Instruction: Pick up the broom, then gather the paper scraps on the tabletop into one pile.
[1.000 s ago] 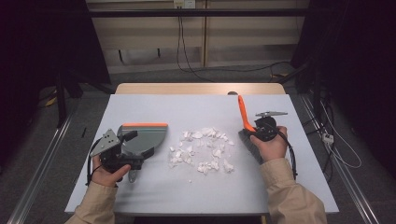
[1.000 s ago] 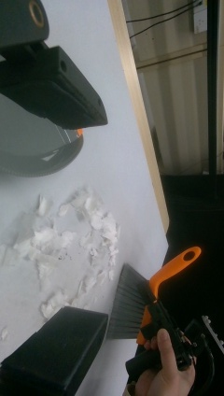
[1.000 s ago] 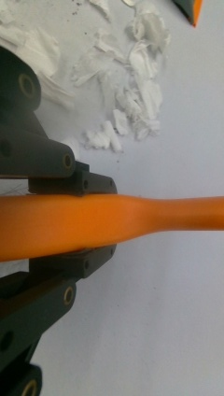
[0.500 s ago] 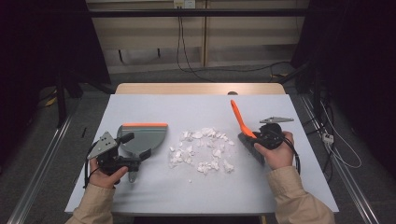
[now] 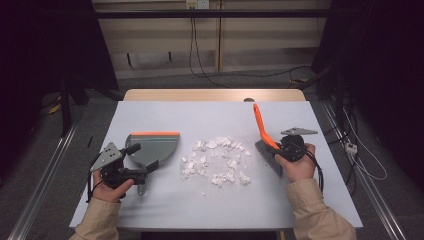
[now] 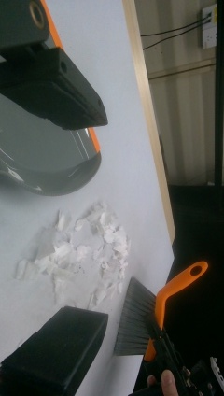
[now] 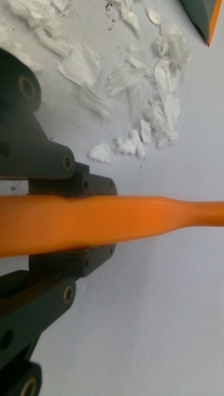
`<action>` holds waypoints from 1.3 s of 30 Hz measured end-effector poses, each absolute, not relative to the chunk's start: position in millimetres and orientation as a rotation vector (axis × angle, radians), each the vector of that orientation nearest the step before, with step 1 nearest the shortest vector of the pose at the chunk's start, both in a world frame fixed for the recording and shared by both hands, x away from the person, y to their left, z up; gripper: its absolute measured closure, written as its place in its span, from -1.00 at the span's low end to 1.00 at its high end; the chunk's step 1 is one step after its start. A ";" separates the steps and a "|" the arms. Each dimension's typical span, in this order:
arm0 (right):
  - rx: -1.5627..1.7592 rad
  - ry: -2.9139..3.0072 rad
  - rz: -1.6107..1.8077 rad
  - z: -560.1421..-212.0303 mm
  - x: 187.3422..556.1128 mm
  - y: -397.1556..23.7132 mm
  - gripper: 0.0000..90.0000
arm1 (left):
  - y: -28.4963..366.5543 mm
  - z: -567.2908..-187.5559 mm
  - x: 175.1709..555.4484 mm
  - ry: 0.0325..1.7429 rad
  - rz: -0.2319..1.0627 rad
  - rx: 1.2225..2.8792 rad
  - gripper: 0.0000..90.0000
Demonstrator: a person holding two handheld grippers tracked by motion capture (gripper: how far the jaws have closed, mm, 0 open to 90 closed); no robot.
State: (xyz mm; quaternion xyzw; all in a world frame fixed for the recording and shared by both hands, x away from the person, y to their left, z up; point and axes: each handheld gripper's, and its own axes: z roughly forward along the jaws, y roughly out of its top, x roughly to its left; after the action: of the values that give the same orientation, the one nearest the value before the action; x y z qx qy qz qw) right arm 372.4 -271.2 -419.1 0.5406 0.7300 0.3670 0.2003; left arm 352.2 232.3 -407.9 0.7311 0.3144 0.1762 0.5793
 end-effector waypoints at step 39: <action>1.239 2.107 1.007 -425.9 404.7 -212.4 0.58 | 229.9 -409.0 354.6 0.716 0.397 1.704 -0.91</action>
State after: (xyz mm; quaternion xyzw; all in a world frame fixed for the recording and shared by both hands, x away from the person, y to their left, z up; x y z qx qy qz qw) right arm 404.7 -212.4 -425.9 0.4544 0.7724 0.3692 0.2464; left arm 354.6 229.9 -409.0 0.7307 0.3069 0.1704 0.5856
